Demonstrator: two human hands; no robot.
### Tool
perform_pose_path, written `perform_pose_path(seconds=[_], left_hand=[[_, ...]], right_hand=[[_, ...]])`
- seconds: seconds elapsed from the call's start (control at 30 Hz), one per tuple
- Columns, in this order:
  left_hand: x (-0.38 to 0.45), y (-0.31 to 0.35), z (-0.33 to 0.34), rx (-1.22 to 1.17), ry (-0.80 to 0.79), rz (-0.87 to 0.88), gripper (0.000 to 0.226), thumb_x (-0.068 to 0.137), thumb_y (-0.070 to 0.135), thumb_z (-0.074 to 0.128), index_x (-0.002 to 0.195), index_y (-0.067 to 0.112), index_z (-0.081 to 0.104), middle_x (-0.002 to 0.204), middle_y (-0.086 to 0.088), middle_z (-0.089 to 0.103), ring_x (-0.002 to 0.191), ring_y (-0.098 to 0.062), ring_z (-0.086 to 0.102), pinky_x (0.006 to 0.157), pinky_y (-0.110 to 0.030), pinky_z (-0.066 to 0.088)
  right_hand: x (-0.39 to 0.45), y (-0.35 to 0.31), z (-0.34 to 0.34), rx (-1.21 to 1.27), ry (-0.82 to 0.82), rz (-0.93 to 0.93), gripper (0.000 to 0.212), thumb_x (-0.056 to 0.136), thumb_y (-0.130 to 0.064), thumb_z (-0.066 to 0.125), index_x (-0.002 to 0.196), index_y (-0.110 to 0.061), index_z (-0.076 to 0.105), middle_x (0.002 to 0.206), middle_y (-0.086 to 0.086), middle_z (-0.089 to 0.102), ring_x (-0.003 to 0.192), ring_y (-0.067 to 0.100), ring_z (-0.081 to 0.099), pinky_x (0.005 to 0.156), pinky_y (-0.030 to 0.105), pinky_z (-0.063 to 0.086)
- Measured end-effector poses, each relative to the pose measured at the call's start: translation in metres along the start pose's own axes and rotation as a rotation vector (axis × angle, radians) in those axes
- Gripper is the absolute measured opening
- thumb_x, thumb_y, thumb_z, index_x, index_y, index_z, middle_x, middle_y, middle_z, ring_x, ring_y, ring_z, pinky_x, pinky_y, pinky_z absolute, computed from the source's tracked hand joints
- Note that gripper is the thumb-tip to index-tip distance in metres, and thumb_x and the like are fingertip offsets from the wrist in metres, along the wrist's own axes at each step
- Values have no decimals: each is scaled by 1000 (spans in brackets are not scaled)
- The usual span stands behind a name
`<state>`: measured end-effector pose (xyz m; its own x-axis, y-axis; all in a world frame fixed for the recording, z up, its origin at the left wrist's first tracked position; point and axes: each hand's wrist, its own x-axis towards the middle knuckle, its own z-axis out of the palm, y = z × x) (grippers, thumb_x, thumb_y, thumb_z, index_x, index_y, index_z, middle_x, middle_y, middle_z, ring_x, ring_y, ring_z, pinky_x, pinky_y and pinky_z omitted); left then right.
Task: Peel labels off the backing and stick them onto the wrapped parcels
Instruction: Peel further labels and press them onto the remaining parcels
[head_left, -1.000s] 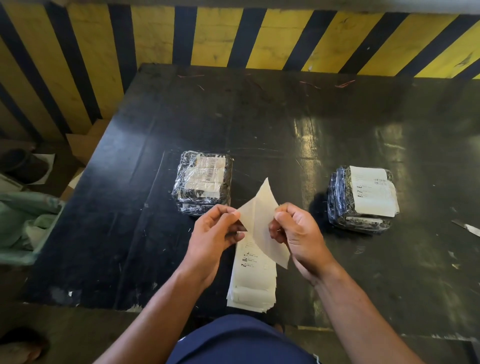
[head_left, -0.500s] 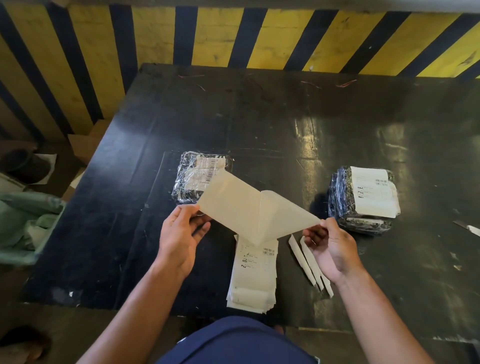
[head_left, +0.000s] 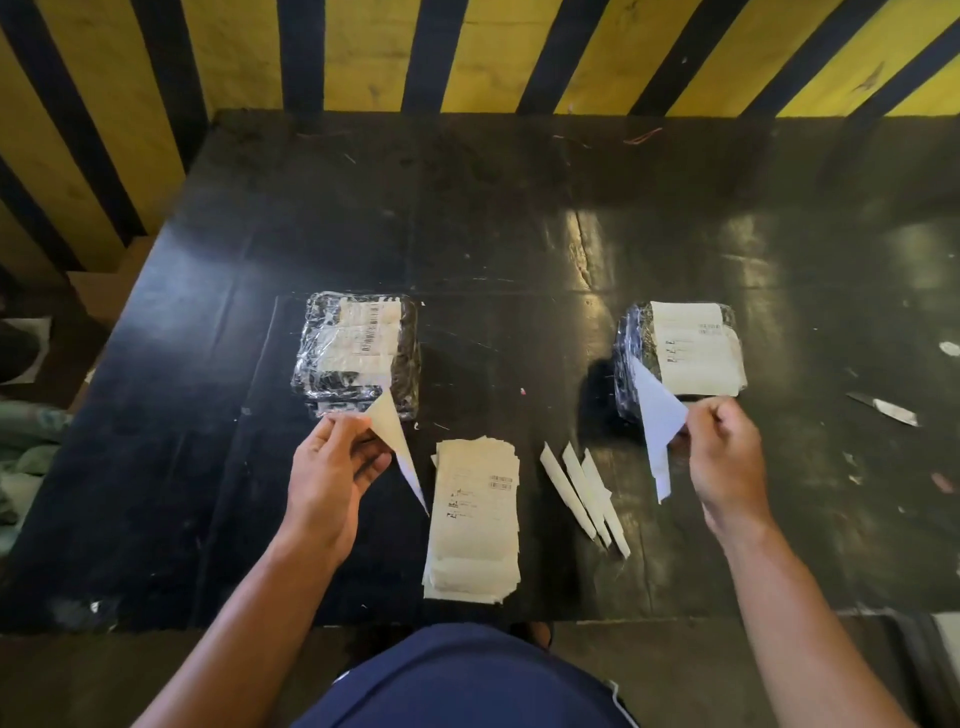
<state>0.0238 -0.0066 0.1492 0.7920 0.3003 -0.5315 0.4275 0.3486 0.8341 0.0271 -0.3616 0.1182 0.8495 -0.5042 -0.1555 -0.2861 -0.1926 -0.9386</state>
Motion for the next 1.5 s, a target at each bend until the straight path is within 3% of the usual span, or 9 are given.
perform_pose_path(seconds=[0.2, 0.4, 0.53, 0.67, 0.83, 1.0, 1.13, 1.27, 1.5], left_hand=[[-12, -19, 13, 68, -58, -54, 13, 105, 14, 57, 97, 12, 66, 91, -6, 80, 90, -21, 72, 84, -36, 56], [-18, -30, 19, 104, -57, -90, 14, 105, 13, 58, 94, 10, 67, 97, -12, 75, 85, -21, 70, 79, -34, 56], [-22, -35, 20, 114, -65, -102, 16, 105, 13, 58, 92, 11, 68, 96, -13, 75, 84, -21, 68, 79, -34, 56], [-26, -40, 21, 116, -71, -116, 18, 105, 14, 59, 91, 12, 69, 97, -13, 75, 85, -21, 68, 81, -35, 57], [-27, -41, 21, 110, -95, -126, 16, 104, 13, 59, 92, 11, 69, 97, -12, 75, 84, -21, 68, 80, -34, 57], [-27, -35, 24, 84, -108, -126, 14, 105, 13, 59, 95, 10, 69, 94, -11, 76, 83, -20, 68, 81, -34, 58], [-27, -31, 28, 18, -68, -133, 12, 105, 12, 58, 97, 8, 67, 88, -8, 77, 82, -20, 68, 81, -34, 57], [-25, -27, 28, -34, -36, -129, 12, 105, 14, 58, 104, 7, 68, 94, -11, 77, 83, -20, 71, 80, -33, 57], [-26, -23, 23, -103, -13, -133, 16, 106, 16, 56, 110, 6, 68, 97, -12, 76, 82, -18, 74, 74, -30, 57]], right_hand=[[-2, 40, 22, -338, -195, -35, 18, 96, -15, 64, 81, -16, 54, 71, -4, 59, 64, 12, 52, 60, 31, 41], [0, 96, 57, -485, -283, 80, 17, 94, -21, 67, 84, -13, 56, 77, 2, 66, 73, 22, 62, 64, 35, 45], [0, 111, 69, -586, -296, 78, 14, 92, -23, 68, 85, -14, 60, 81, 0, 69, 74, 21, 62, 58, 32, 42], [-2, 122, 69, -667, -285, 76, 10, 92, -25, 68, 87, -16, 67, 89, 0, 72, 83, 23, 69, 66, 31, 47], [-14, 120, 60, -723, -234, 19, 23, 94, -27, 66, 113, -15, 68, 106, 1, 70, 92, 18, 65, 72, 30, 48], [-43, 76, 60, -521, -146, -234, 9, 93, -23, 65, 100, -19, 69, 98, -4, 70, 81, 11, 63, 69, 29, 52], [-89, 13, 79, -355, -234, -545, 13, 92, -34, 64, 88, -22, 65, 84, -11, 62, 81, 8, 57, 78, 30, 47], [-117, -12, 101, -417, -328, -741, 22, 86, -38, 74, 88, -19, 63, 84, -9, 59, 81, 12, 54, 79, 31, 42], [-123, -14, 125, -517, -316, -779, 12, 91, -29, 68, 86, -21, 61, 86, -7, 63, 83, 15, 55, 77, 40, 45]])
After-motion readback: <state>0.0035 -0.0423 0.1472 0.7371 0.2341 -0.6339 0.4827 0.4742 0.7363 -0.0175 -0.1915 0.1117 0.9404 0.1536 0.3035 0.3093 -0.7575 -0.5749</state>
